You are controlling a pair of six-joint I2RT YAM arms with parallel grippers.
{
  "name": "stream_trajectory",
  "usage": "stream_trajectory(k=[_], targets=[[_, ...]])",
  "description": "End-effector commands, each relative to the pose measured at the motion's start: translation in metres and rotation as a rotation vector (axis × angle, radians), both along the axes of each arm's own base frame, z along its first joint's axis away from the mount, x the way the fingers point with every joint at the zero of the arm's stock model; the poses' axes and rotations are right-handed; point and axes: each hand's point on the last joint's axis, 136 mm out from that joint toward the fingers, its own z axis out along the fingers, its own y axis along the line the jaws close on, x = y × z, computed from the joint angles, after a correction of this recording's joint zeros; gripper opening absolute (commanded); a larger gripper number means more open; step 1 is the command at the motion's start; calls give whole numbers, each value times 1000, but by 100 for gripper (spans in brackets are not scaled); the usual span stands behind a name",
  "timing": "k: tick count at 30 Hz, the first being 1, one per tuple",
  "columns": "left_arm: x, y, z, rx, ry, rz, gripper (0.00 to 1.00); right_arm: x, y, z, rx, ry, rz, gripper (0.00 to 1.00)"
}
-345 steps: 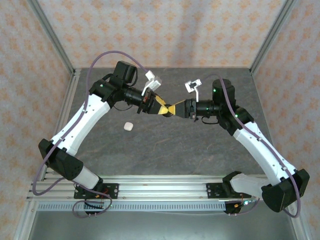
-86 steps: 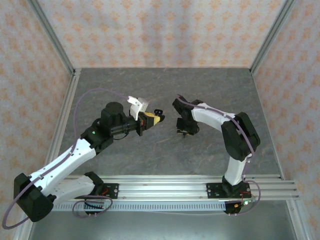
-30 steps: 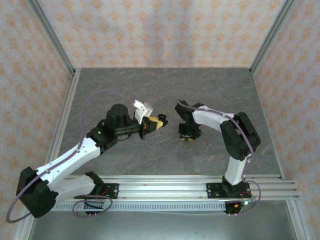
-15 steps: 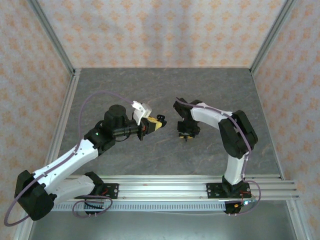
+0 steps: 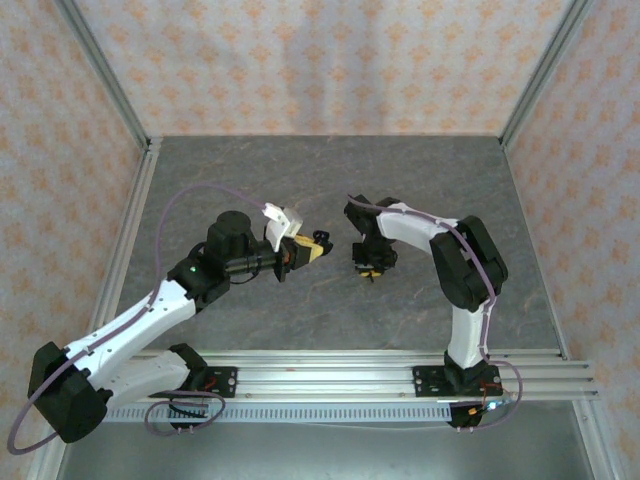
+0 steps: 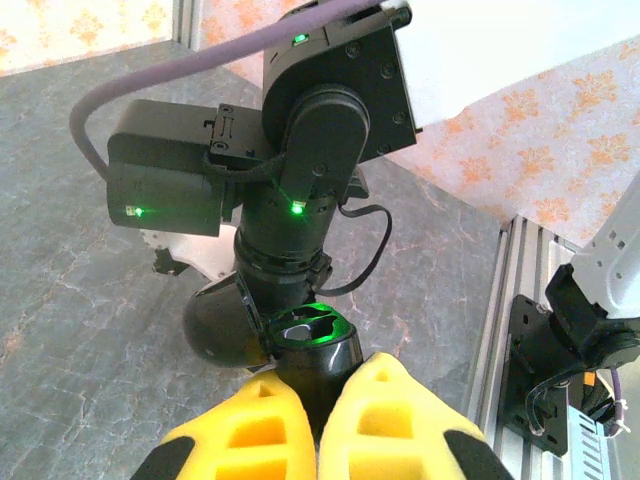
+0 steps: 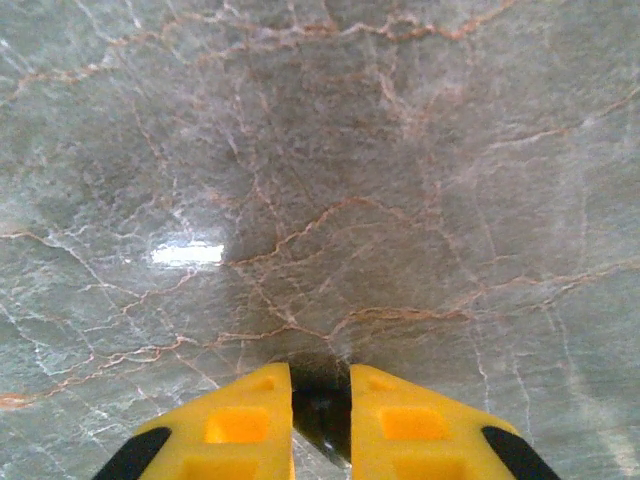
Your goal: Insert wireless bluetooth earbuds into charging case
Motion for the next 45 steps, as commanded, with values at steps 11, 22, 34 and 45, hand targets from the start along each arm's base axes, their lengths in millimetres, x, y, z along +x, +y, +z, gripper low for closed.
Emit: stream_trajectory(k=[11, 22, 34, 45], targets=[[-3, -6, 16, -64, -120, -37, 0, 9, -17, 65, 45, -207, -68, 11], [-1, -7, 35, -104, -220, -35, 0, 26, -8, 175, 283, -554, -123, 7], [11, -16, 53, -130, -260, -38, 0, 10, 18, 273, 629, -759, -62, 6], [19, -28, 64, -166, -258, -67, 0, -10, 27, 342, 849, -916, 13, 5]])
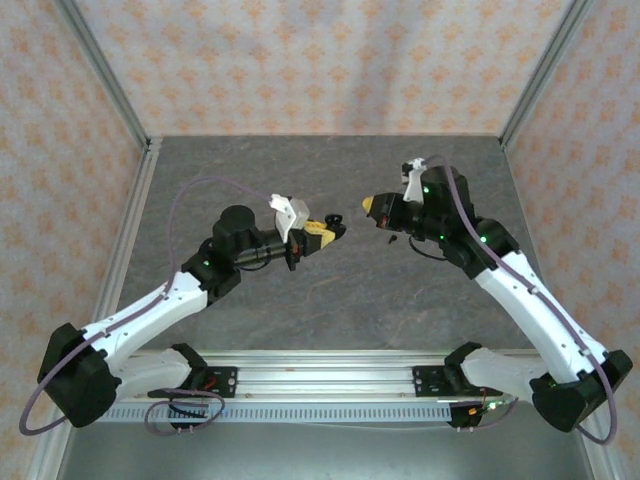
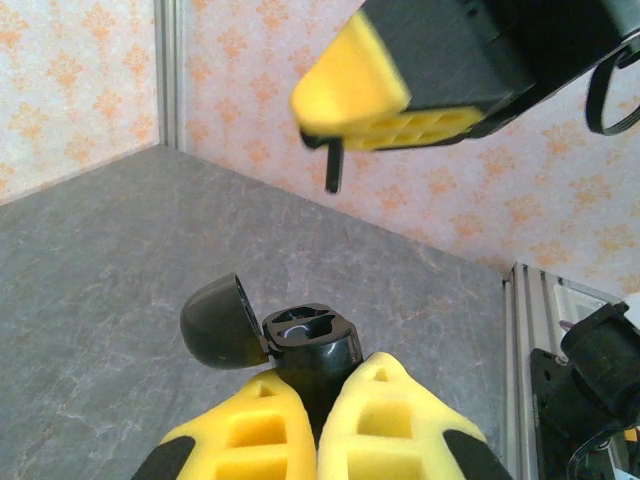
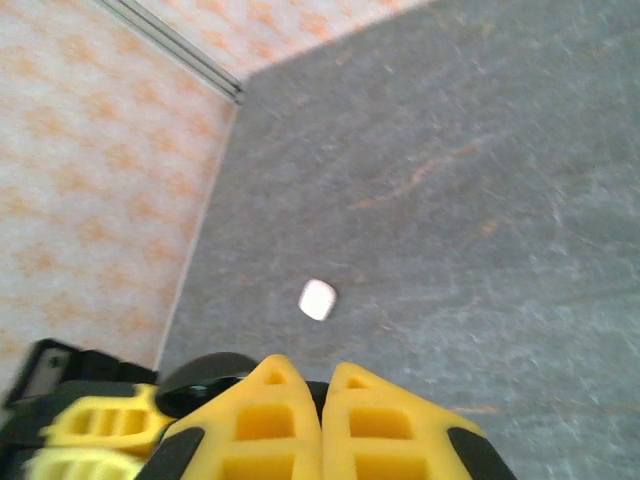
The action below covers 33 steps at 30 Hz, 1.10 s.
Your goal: Insert wireless bluetooth earbuds into charging case
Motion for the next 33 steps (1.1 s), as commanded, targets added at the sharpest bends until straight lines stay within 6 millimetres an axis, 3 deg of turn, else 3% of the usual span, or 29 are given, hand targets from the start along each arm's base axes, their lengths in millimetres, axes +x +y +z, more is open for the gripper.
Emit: stream_trajectory(k=[1, 11, 33], targets=[[-2, -6, 35, -74, -79, -31, 0, -9, 7, 35, 99, -101, 59, 5], [-6, -11, 47, -118, -102, -60, 0, -23, 22, 71, 233, -241, 150, 4], [-24, -4, 91, -178, -181, -77, 0, -36, 44, 70, 229, -266, 236, 3]])
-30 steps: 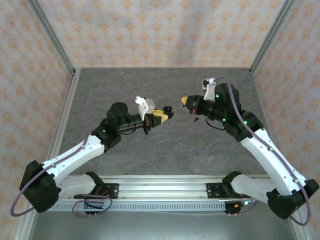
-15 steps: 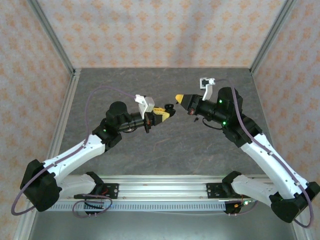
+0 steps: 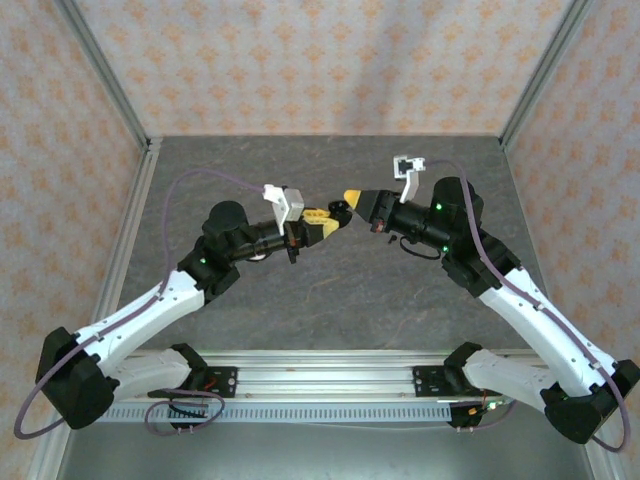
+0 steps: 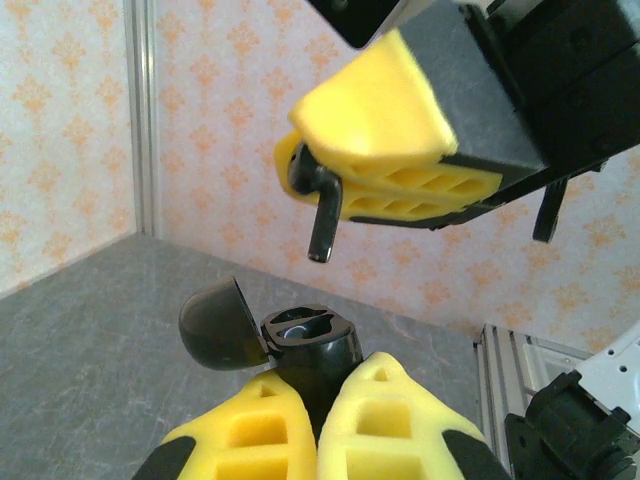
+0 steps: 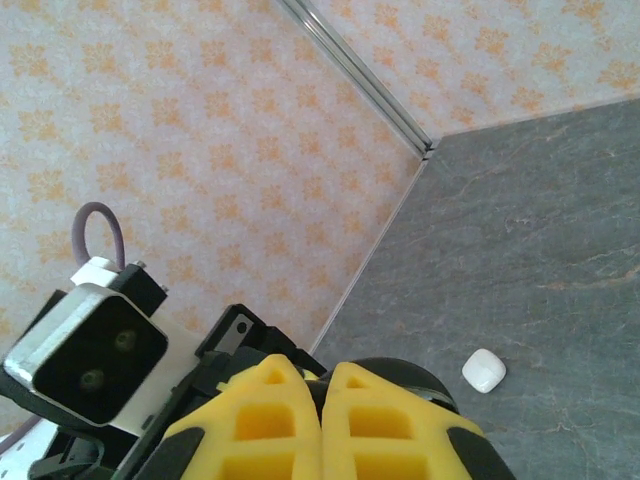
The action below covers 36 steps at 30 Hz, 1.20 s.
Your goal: Insert wireless bluetooth earbuds into charging case
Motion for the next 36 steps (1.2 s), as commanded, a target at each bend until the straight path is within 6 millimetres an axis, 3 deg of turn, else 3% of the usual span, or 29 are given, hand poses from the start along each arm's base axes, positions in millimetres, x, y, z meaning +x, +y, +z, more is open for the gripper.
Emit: stream_trajectory(k=[1, 11, 36], targets=[[-13, 2, 34, -55, -76, -28, 0, -7, 3, 10, -8, -40, 38, 3], [-16, 2, 39, -47, -91, -29, 0, -13, 17, 11, -10, -28, 97, 3], [-19, 5, 48, -51, -113, -26, 0, -22, 23, 1, -41, 37, 163, 5]])
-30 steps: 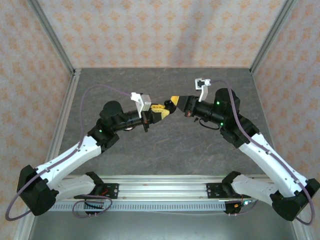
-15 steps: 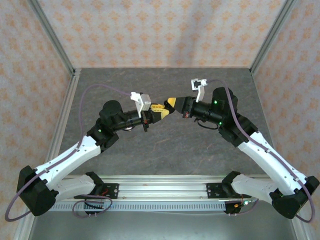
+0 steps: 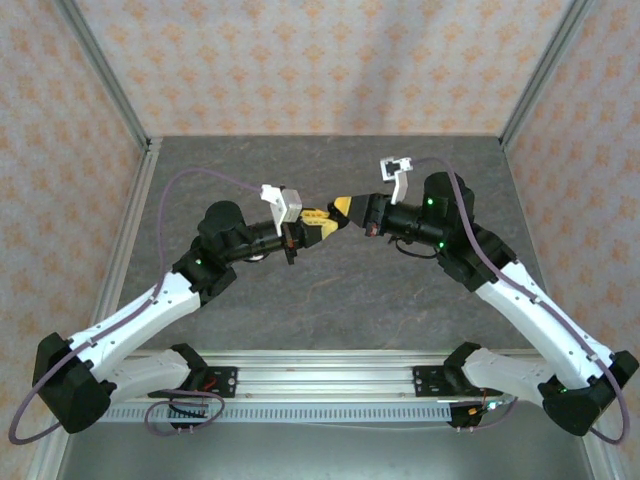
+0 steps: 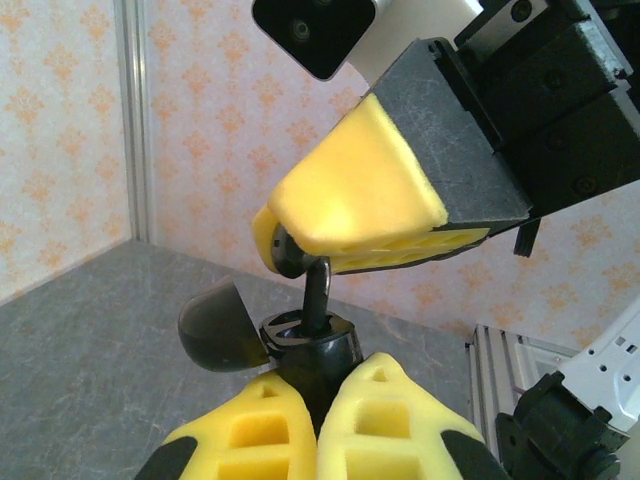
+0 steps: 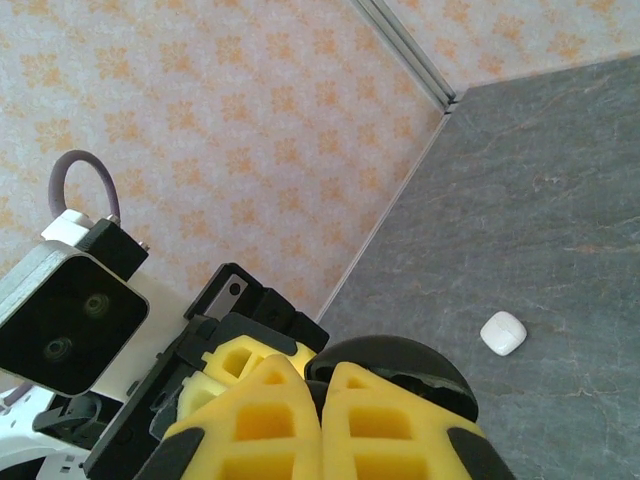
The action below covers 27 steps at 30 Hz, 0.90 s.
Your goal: Insert wireless bluetooth earbuds into charging case
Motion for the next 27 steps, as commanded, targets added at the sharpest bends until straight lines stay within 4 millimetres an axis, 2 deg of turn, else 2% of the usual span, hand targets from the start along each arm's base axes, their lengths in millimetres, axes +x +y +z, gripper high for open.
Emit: stream_trajectory(k=[1, 19, 27], targets=[[-12, 4, 39, -55, -105, -16, 0, -11, 5, 7, 0, -11, 61, 5], [-16, 7, 41, -58, -113, -10, 0, -20, 1, 13, -69, -43, 97, 5], [-16, 6, 44, -59, -118, -14, 0, -20, 8, 1, -101, -4, 133, 6]])
